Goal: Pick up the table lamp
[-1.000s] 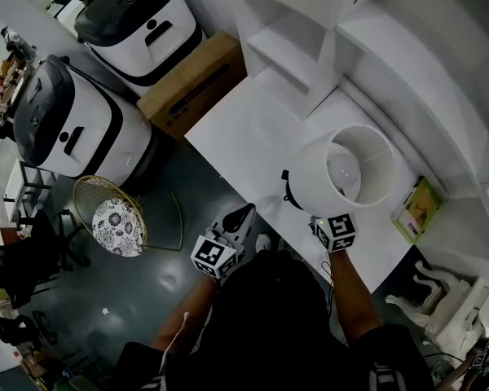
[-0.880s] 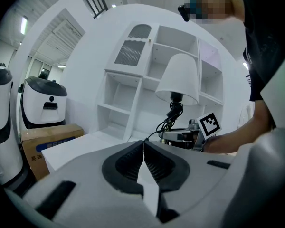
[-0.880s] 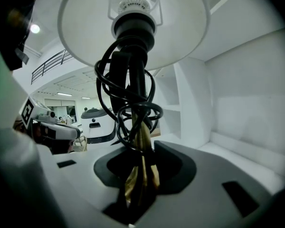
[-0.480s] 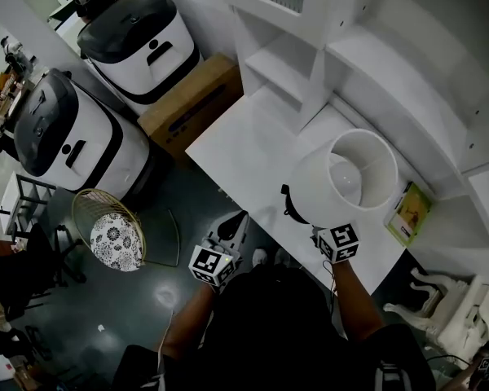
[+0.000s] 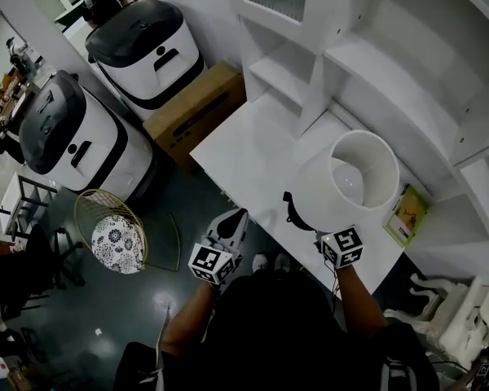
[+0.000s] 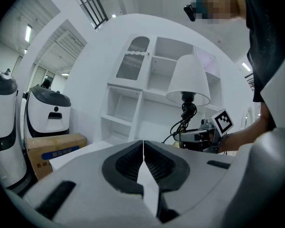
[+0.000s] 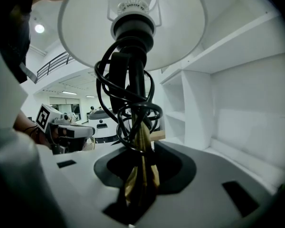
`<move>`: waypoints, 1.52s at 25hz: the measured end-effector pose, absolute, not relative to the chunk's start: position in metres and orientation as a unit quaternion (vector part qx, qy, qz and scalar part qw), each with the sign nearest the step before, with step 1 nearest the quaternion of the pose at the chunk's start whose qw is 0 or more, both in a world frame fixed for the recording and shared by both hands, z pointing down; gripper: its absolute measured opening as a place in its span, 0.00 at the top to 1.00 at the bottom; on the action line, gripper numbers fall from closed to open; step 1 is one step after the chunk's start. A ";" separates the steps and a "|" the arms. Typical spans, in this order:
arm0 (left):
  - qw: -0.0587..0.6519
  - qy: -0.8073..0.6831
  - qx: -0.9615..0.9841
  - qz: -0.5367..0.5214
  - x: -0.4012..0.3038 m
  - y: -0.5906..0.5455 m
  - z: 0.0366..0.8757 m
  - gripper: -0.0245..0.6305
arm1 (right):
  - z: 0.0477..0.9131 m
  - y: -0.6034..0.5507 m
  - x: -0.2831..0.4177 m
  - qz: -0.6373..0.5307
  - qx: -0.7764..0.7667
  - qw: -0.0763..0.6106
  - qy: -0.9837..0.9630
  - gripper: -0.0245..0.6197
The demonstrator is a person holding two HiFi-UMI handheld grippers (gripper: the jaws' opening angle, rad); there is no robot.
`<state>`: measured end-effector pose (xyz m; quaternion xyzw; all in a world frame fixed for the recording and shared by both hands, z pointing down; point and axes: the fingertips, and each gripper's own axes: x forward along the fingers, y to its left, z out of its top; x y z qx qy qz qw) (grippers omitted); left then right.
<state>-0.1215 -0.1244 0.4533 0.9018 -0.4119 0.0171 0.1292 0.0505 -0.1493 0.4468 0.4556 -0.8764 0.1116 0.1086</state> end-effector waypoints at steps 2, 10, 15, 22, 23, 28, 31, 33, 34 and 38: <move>0.128 -0.410 0.903 0.016 -0.121 -0.120 0.452 0.93 | 0.443 -0.143 0.050 0.109 0.453 0.108 -0.879 0.77; 0.121 -0.412 0.903 0.018 -0.120 -0.112 0.446 0.93 | 0.437 -0.132 0.054 0.108 0.449 0.105 -0.881 0.77; 0.113 -0.412 0.904 0.012 -0.117 -0.111 0.443 0.93 | 0.439 -0.129 0.059 0.110 0.448 0.109 -0.881 0.78; 0.112 -0.418 0.901 0.009 -0.123 -0.108 0.438 0.93 | 0.440 -0.126 0.053 0.107 0.441 0.109 -0.884 0.78; 0.113 -0.420 0.900 0.009 -0.124 -0.108 0.439 0.93 | 0.440 -0.126 0.053 0.107 0.440 0.108 -0.885 0.78; 0.115 -0.428 0.896 0.012 -0.125 -0.107 0.440 0.93 | 0.440 -0.124 0.053 0.104 0.436 0.108 -0.887 0.78; 0.113 -0.430 0.896 0.011 -0.125 -0.105 0.439 0.93 | 0.442 -0.124 0.053 0.107 0.435 0.109 -0.887 0.78; 0.111 -0.431 0.896 0.007 -0.124 -0.104 0.438 0.93 | 0.443 -0.124 0.054 0.109 0.436 0.110 -0.887 0.78; 0.110 -0.431 0.895 0.004 -0.124 -0.103 0.437 0.93 | 0.444 -0.123 0.055 0.109 0.437 0.110 -0.886 0.78; 0.113 -0.435 0.893 -0.005 -0.123 -0.101 0.434 0.93 | 0.445 -0.123 0.058 0.104 0.443 0.111 -0.883 0.78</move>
